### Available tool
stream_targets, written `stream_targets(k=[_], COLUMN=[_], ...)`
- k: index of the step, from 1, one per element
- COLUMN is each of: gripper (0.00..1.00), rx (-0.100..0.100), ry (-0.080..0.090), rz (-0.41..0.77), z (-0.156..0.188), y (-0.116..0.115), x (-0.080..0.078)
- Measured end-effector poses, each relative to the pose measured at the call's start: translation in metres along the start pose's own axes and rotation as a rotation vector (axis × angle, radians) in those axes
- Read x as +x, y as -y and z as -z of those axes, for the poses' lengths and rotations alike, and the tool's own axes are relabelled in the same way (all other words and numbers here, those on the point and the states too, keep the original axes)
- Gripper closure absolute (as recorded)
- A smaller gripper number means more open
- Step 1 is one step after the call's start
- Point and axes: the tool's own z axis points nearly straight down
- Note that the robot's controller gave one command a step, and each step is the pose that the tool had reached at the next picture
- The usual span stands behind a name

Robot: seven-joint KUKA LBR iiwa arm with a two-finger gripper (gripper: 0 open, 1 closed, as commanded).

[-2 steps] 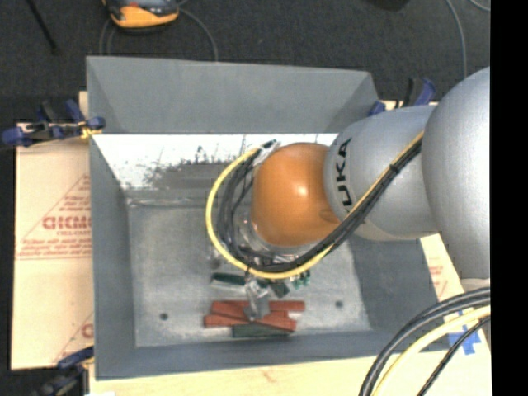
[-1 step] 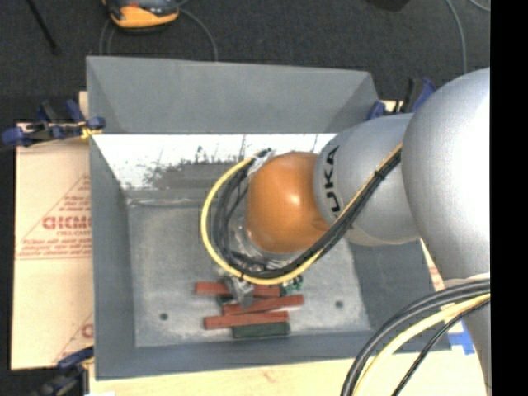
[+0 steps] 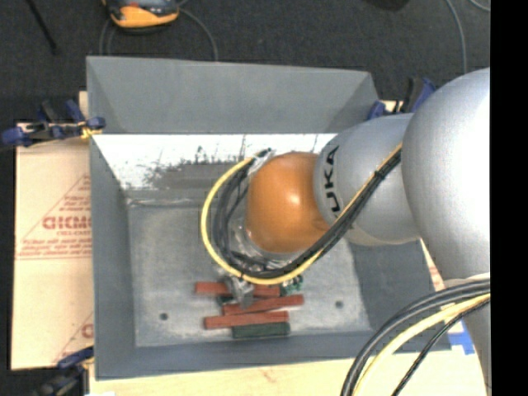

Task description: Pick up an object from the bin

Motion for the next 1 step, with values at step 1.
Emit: stream_targets(k=[1], gripper=[1.0], rx=[-0.001], ry=[-0.017], rz=[-0.002], z=[0.0281], y=[0.0133], x=[-0.0138])
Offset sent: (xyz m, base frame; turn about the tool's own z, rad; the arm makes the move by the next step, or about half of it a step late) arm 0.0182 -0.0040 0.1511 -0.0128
